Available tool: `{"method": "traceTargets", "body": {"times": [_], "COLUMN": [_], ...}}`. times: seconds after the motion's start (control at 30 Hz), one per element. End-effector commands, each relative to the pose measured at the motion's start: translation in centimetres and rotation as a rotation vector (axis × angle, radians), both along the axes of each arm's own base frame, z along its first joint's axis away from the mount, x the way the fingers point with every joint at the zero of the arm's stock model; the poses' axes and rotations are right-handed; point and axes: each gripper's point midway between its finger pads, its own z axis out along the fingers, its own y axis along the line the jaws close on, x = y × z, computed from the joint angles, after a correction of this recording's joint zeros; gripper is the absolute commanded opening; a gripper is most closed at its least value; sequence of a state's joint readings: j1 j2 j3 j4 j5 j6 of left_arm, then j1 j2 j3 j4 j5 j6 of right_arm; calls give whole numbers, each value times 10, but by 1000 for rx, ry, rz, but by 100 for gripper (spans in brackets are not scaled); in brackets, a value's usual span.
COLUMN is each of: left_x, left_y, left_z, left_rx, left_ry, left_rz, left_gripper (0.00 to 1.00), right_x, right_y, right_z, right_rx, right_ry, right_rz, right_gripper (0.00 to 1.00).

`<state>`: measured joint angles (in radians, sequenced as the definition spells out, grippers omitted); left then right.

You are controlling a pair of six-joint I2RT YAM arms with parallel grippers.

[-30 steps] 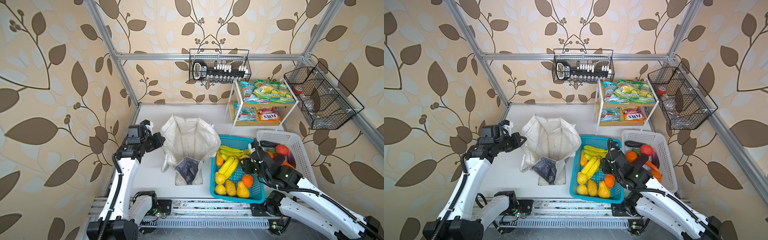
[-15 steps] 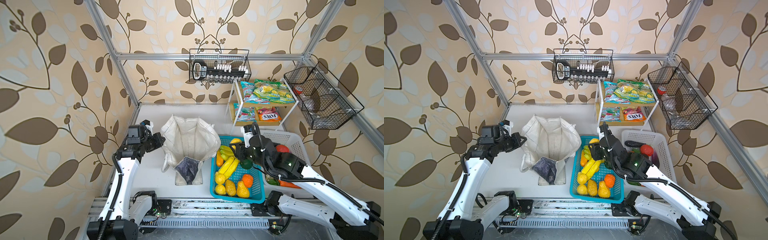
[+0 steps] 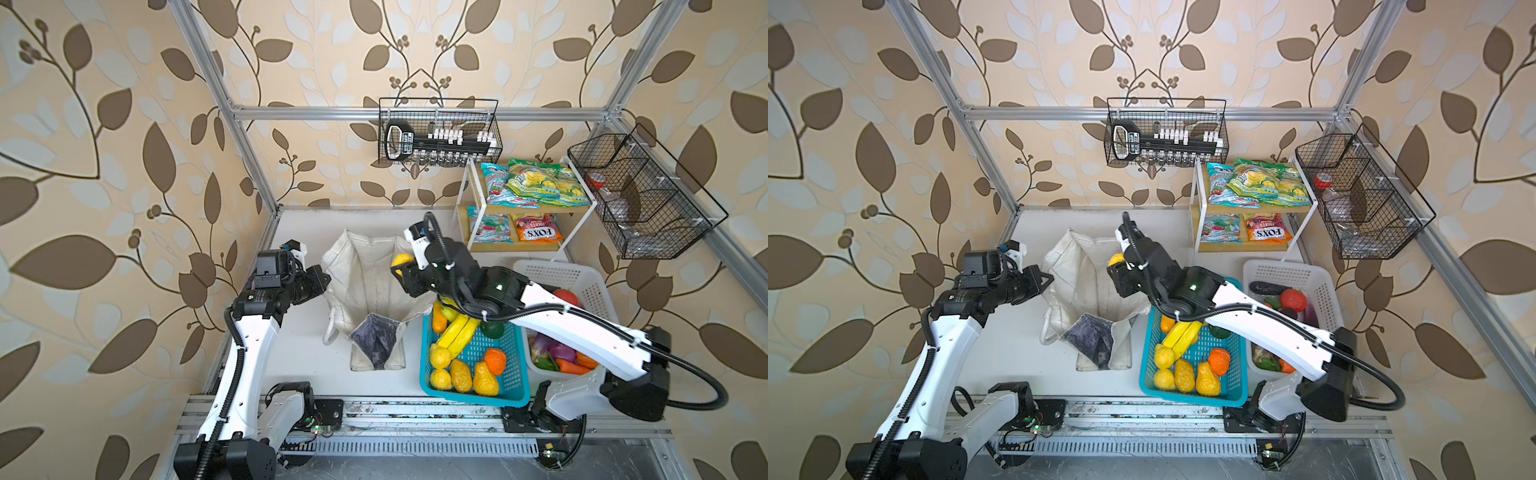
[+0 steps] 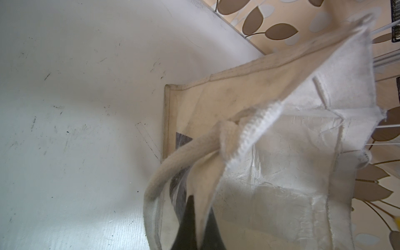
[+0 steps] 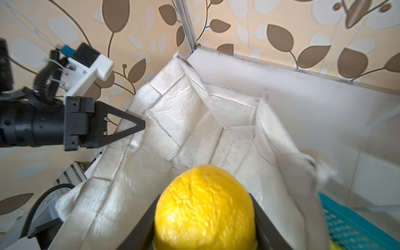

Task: Place the food into the grocery bag and tie it
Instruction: 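Carry the lemon over the open bag and release it inside with the right gripper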

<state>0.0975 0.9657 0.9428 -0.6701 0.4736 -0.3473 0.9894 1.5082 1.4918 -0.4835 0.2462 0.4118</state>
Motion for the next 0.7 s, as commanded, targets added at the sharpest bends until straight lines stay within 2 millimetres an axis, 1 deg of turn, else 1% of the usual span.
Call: {"method": "traceTargets", "body": {"times": [0.0,0.17,0.27,0.3,0.4,0.53,0.67], "left_x": [0,0,0,0,0,1,2], "left_y": [-11,-15,-16,-16,-16,-15,-18], "left_z": [7,9,11,11,13,14,19], "left_rx": [-38,-58,-66,-65,-66,-78,-103], "left_ry": [-38,-49,-57,-59,-63,-68,-90], "left_rz": [-55,-74,-77,-77,-75,-68,-78], "left_gripper": [0,0,0,0,0,0,0], "right_x": [7,30,36,35,36,32,29], "right_y": [23,44,55,60,67,69,73], "right_z": [-17,-62,-89,-100,-127,-152,-178], "right_rx": [-72,-225,-295,-311,-343,-368,-387], "right_ry": [-15,-12,15,32,61,96,136], "right_rz": [60,55,79,100,123,147,178], "right_gripper": [52,52,52,52,52,52,52]}}
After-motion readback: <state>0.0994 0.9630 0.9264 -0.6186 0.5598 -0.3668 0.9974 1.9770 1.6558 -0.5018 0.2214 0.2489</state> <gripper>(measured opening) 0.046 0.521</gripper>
